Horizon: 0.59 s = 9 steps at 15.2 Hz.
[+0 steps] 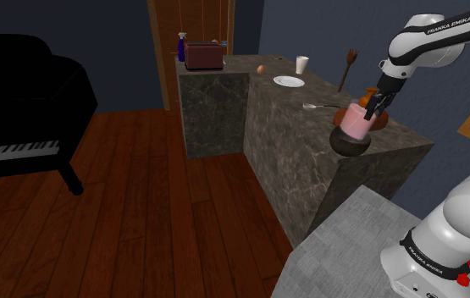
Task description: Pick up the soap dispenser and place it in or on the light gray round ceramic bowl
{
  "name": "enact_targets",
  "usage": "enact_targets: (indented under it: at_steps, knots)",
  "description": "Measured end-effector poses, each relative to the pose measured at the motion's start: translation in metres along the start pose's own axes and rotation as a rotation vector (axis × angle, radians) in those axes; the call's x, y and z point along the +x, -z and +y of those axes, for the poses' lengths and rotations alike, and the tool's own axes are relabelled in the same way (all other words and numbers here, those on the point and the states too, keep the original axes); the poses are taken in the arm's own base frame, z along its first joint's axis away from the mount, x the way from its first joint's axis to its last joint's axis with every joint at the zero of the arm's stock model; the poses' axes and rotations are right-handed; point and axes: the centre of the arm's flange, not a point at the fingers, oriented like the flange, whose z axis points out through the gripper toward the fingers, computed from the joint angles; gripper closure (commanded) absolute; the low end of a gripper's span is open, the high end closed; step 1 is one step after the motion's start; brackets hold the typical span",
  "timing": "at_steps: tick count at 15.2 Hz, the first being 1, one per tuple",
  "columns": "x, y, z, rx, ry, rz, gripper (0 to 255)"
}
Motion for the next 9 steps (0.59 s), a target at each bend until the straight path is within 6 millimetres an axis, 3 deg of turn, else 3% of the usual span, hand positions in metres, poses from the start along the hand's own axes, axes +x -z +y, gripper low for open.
enact_targets:
  at_steps: [1,2,9]
  knots:
    - [0.0,-0.0001,0.0,0.0,0.0,0.0,255]
    - [0.0,-0.0001,0.0,0.0,0.0,0.0,0]
    - [-0.0008,0.0058,-0.0009,0.0,0.0,0.001,0]
